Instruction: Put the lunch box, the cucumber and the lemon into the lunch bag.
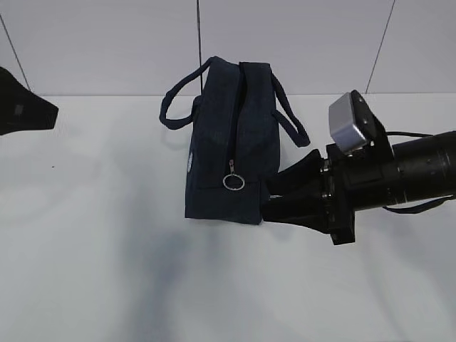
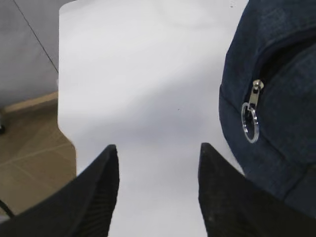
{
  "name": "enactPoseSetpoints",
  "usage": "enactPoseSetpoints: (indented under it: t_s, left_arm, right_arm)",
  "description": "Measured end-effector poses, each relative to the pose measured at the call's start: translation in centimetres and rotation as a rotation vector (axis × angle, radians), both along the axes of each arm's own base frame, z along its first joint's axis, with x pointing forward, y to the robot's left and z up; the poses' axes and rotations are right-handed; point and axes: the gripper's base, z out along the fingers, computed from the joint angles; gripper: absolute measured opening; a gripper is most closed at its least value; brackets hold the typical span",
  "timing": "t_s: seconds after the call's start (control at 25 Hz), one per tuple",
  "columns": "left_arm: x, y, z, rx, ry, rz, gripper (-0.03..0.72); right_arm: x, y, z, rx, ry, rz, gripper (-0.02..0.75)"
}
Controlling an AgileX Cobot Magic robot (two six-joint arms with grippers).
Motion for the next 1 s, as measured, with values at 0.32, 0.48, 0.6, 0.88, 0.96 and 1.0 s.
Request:
enactPoseSetpoints:
  t_s: [0.32, 0.48, 0.6, 0.88, 0.96, 1.0]
  left_arm:
    - [1.3, -0.5, -1.8, 0.030, 0.067, 0.000, 0.298]
    - [1.5, -0.5, -1.9, 0.031, 0.063, 0.001, 0.298]
    - [1.6, -0.5, -1.8, 0.028, 0.050, 0.004, 0.298]
    - [1.7, -0.5, -1.8, 0.044, 0.040, 0.001, 0.298]
    - [1.7, -0.5, -1.8, 0.044, 0.040, 0.001, 0.298]
    - [1.7, -0.4, -1.8, 0.045, 0.040, 0.001, 0.298]
  right_arm:
    - [2.0, 0.2, -2.3, 0.090, 0.026, -0.118, 0.396]
    - [2.4, 0.3, -3.8, 0.098, 0.072, -0.123, 0.461]
    - [2.8, 0.4, -4.7, 0.104, 0.094, -0.120, 0.483]
    - [3.6, 0.7, -4.9, 0.146, 0.087, -0.092, 0.488]
    - [3.8, 0.8, -4.9, 0.156, 0.088, -0.085, 0.488]
    - [3.7, 0.8, -5.1, 0.159, 0.092, -0.083, 0.488]
